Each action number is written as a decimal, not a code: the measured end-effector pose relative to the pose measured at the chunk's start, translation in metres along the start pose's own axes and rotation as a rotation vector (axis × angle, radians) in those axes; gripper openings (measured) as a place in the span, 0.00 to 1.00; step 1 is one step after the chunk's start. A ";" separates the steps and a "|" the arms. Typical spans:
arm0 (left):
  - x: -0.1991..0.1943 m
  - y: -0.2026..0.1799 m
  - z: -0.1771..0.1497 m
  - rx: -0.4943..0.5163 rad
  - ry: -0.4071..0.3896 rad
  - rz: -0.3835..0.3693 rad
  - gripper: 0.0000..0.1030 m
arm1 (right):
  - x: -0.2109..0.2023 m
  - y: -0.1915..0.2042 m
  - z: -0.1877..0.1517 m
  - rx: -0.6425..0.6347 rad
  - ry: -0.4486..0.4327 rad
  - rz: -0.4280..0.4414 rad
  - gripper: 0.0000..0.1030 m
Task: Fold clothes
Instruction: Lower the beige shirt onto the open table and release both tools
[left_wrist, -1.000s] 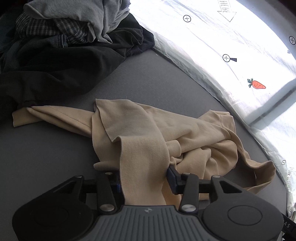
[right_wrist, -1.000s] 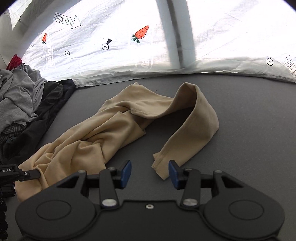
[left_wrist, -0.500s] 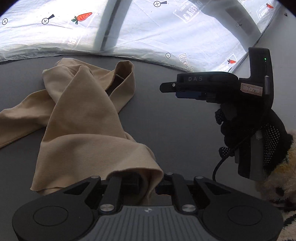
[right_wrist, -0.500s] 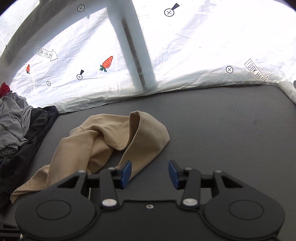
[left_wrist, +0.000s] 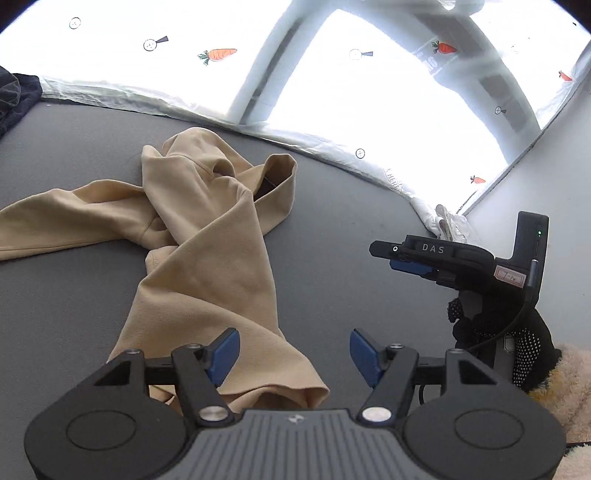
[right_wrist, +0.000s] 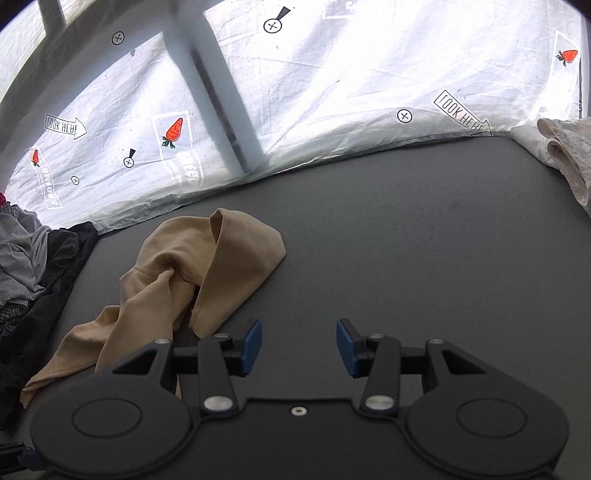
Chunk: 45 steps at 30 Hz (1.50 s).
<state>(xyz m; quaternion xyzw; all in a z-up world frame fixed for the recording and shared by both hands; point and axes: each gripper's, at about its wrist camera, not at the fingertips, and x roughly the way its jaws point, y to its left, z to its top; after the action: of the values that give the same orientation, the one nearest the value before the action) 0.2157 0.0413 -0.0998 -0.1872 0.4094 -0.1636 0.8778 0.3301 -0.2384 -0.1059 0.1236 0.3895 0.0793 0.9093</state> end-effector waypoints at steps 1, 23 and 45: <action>-0.008 0.008 0.007 -0.032 -0.032 0.016 0.65 | 0.002 0.003 0.000 -0.004 0.000 0.001 0.44; 0.054 0.167 0.103 -0.230 -0.011 0.534 0.67 | 0.097 0.050 0.031 -0.129 0.073 -0.018 0.50; 0.076 0.035 0.008 -0.155 0.247 0.152 0.46 | 0.031 0.015 -0.016 -0.005 0.138 0.032 0.53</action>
<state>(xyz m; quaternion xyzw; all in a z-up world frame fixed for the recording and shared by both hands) 0.2733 0.0401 -0.1606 -0.2015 0.5387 -0.0866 0.8135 0.3388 -0.2142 -0.1339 0.1218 0.4489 0.1032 0.8792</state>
